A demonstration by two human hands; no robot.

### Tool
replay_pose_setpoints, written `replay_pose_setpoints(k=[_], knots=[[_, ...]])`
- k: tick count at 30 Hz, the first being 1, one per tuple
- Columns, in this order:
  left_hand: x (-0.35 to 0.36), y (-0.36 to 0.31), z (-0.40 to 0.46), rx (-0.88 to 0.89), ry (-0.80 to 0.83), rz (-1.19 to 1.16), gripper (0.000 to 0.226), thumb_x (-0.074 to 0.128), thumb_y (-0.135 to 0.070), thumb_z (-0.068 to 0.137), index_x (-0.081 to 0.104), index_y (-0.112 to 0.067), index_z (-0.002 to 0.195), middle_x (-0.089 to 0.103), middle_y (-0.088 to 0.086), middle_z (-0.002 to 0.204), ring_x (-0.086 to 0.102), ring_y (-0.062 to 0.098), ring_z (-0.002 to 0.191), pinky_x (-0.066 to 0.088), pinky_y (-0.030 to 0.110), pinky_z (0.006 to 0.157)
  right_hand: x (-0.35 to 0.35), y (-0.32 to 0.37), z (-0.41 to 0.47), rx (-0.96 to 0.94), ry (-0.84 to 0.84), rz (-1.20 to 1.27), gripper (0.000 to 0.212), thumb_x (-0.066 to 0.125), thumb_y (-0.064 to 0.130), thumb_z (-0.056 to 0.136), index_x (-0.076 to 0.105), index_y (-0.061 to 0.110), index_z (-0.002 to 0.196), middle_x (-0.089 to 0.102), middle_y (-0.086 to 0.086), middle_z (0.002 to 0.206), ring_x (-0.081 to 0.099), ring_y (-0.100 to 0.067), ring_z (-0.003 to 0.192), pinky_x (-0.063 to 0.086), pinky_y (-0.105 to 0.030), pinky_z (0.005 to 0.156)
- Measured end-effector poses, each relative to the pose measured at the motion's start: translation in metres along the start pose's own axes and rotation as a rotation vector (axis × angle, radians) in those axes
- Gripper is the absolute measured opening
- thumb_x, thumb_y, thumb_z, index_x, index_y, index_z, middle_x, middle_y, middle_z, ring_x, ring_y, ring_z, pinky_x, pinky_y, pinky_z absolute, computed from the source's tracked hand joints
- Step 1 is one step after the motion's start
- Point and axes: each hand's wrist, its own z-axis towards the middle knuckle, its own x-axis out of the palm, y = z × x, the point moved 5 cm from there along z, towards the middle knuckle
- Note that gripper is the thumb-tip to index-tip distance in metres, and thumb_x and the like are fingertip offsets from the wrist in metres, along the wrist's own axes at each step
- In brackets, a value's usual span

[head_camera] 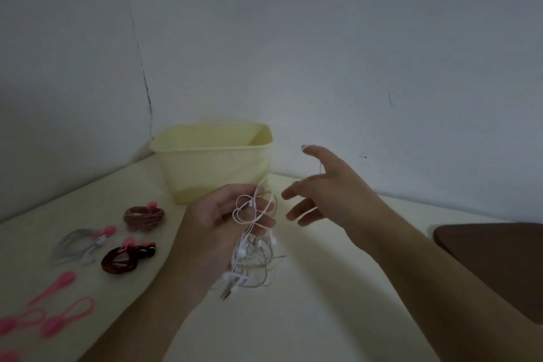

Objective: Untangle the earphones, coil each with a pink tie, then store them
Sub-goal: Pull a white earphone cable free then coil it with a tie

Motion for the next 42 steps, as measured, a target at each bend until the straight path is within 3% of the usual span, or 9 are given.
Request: replay_pose_setpoints(k=[5, 9, 14, 25, 29, 32, 37, 39, 42], knots=[[0.001, 0.001, 0.001, -0.025, -0.041, -0.008, 0.016, 0.073, -0.003, 0.091, 0.077, -0.008, 0.106, 0.082, 0.009, 0.096, 0.08, 0.027, 0.087, 0.063, 0.027, 0.074, -0.001, -0.007, -0.005, 0.129, 0.083, 0.035, 0.026, 0.048, 0.008, 0.103, 0.069, -0.002, 0.114, 0.078, -0.024, 0.09, 0.074, -0.046, 0.071, 0.063, -0.048, 0.07], [-0.001, 0.004, 0.003, 0.039, -0.109, 0.083, 0.013, 0.074, 0.001, 0.09, 0.077, -0.008, 0.098, 0.081, 0.007, 0.09, 0.079, 0.026, 0.083, 0.063, 0.029, 0.074, 0.016, -0.001, -0.008, 0.118, 0.241, 0.012, 0.056, 0.056, 0.049, 0.104, 0.075, -0.004, 0.105, 0.079, -0.022, 0.094, 0.073, -0.033, 0.074, 0.057, -0.043, 0.074], [-0.004, 0.002, 0.003, 0.078, -0.123, 0.162, 0.012, 0.078, -0.001, 0.087, 0.077, -0.011, 0.093, 0.081, 0.004, 0.091, 0.078, 0.019, 0.087, 0.062, 0.027, 0.077, 0.031, -0.003, -0.006, -0.126, 0.195, -0.269, 0.008, 0.076, 0.016, 0.095, 0.078, 0.009, 0.092, 0.08, -0.006, 0.081, 0.076, -0.016, 0.07, 0.063, -0.036, 0.069], [-0.014, 0.006, 0.004, -0.024, -0.16, 0.216, 0.02, 0.06, 0.005, 0.089, 0.068, -0.011, 0.079, 0.058, 0.007, 0.064, 0.049, 0.016, 0.06, 0.039, 0.026, 0.056, -0.011, 0.001, 0.003, -0.019, -0.122, 0.293, 0.033, 0.048, 0.011, 0.107, 0.072, 0.003, 0.086, 0.068, -0.013, 0.075, 0.072, -0.027, 0.071, 0.062, -0.044, 0.076], [-0.005, 0.007, 0.0, 0.009, -0.055, 0.394, 0.023, 0.062, 0.003, 0.09, 0.064, -0.011, 0.072, 0.051, -0.003, 0.056, 0.039, 0.008, 0.048, 0.031, 0.015, 0.046, -0.021, 0.009, 0.002, -0.054, -0.139, 0.384, 0.029, 0.046, 0.013, 0.11, 0.069, 0.005, 0.095, 0.043, -0.005, 0.059, 0.049, -0.025, 0.05, 0.058, -0.039, 0.059], [0.0, 0.002, -0.004, 0.106, -0.036, 0.499, 0.006, 0.066, -0.021, 0.089, 0.07, -0.025, 0.088, 0.067, -0.012, 0.078, 0.06, 0.002, 0.072, 0.041, 0.011, 0.063, -0.017, 0.017, -0.002, -0.129, -0.021, 0.288, 0.024, 0.05, 0.01, 0.108, 0.071, 0.007, 0.098, 0.029, 0.002, 0.058, 0.027, -0.018, 0.049, 0.035, -0.027, 0.046], [-0.001, -0.007, -0.001, 0.207, -0.031, 0.442, 0.056, 0.069, -0.035, 0.086, 0.054, -0.048, 0.139, 0.058, -0.023, 0.14, 0.052, -0.001, 0.133, 0.043, 0.025, 0.106, 0.011, 0.034, -0.018, -0.314, 0.224, -0.156, 0.015, 0.065, 0.001, 0.098, 0.078, 0.005, 0.093, 0.052, 0.017, 0.05, 0.042, -0.004, 0.05, 0.035, -0.013, 0.052], [0.001, -0.008, 0.001, 0.153, 0.045, 0.3, 0.037, 0.071, -0.034, 0.092, 0.069, -0.04, 0.128, 0.072, -0.011, 0.128, 0.065, 0.008, 0.124, 0.05, 0.039, 0.107, 0.02, 0.034, -0.02, -0.339, 0.273, -0.23, 0.017, 0.065, 0.003, 0.099, 0.08, 0.008, 0.092, 0.052, 0.016, 0.05, 0.042, -0.009, 0.053, 0.035, -0.016, 0.053], [-0.002, -0.005, 0.003, 0.091, -0.004, 0.147, 0.017, 0.065, -0.018, 0.1, 0.08, -0.019, 0.091, 0.07, 0.005, 0.067, 0.07, 0.023, 0.07, 0.059, 0.055, 0.086, 0.013, 0.035, -0.015, -0.349, 0.144, -0.237, 0.015, 0.07, 0.014, 0.099, 0.081, 0.018, 0.091, 0.05, 0.007, 0.054, 0.039, -0.013, 0.052, 0.032, -0.022, 0.05]])
